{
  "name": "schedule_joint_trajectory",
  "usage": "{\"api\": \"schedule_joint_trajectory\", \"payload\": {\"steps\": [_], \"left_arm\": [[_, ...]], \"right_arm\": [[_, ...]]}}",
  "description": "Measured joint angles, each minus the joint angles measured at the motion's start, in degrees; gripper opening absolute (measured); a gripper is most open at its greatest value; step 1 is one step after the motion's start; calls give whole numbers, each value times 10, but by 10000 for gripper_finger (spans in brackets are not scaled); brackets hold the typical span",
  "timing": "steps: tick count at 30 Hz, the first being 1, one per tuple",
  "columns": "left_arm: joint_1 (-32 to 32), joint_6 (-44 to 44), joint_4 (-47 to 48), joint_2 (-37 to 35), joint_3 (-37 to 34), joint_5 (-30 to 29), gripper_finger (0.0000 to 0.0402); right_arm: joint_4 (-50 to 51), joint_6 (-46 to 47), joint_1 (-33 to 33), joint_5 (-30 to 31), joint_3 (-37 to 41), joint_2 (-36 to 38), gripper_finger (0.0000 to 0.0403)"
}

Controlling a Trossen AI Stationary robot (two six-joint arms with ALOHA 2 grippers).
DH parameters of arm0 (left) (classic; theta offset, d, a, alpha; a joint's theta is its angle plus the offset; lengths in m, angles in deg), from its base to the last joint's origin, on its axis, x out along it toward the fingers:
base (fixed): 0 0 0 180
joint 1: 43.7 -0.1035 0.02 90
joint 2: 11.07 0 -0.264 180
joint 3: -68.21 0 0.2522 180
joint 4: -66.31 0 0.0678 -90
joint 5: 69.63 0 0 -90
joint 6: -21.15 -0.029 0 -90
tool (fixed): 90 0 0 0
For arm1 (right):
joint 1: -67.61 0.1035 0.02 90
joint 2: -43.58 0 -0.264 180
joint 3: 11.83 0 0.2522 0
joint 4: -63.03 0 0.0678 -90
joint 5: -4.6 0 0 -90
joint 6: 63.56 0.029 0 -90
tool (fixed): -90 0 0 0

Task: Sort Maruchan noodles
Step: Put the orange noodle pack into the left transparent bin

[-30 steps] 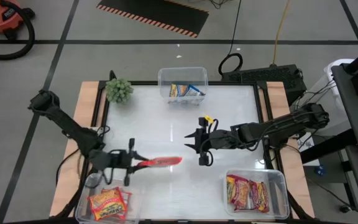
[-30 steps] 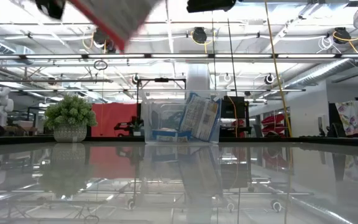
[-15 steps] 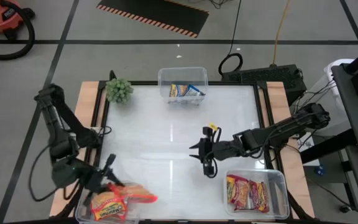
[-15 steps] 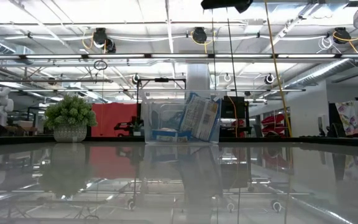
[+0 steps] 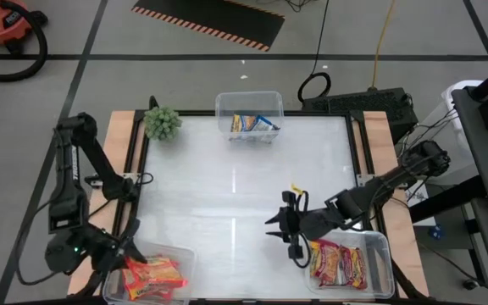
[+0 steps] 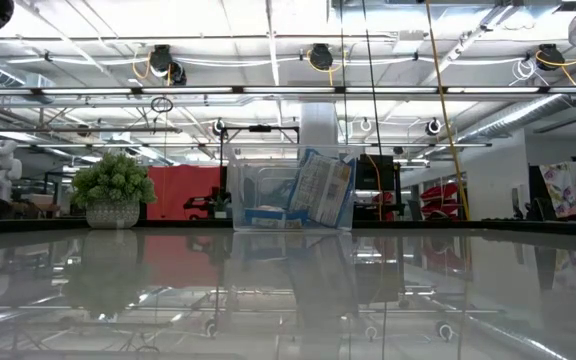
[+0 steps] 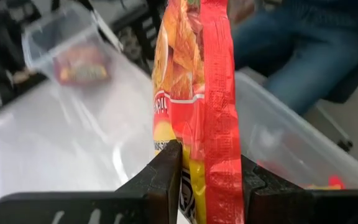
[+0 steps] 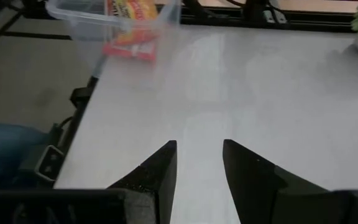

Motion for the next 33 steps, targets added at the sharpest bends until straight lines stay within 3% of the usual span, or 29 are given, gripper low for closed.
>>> {"api": "schedule_joint_trajectory", "payload": {"steps": [10,24,33], "left_arm": [[6,103,18,42,0,22,82],[6,239,37,46,0,22,86],[6,310,34,46,0,15,173]], "right_arm": [[-12,-2,21,9,0,0,123],[-24,-41,5,17,0,0,123],[-86,-100,-10,14,0,0,123]]}}
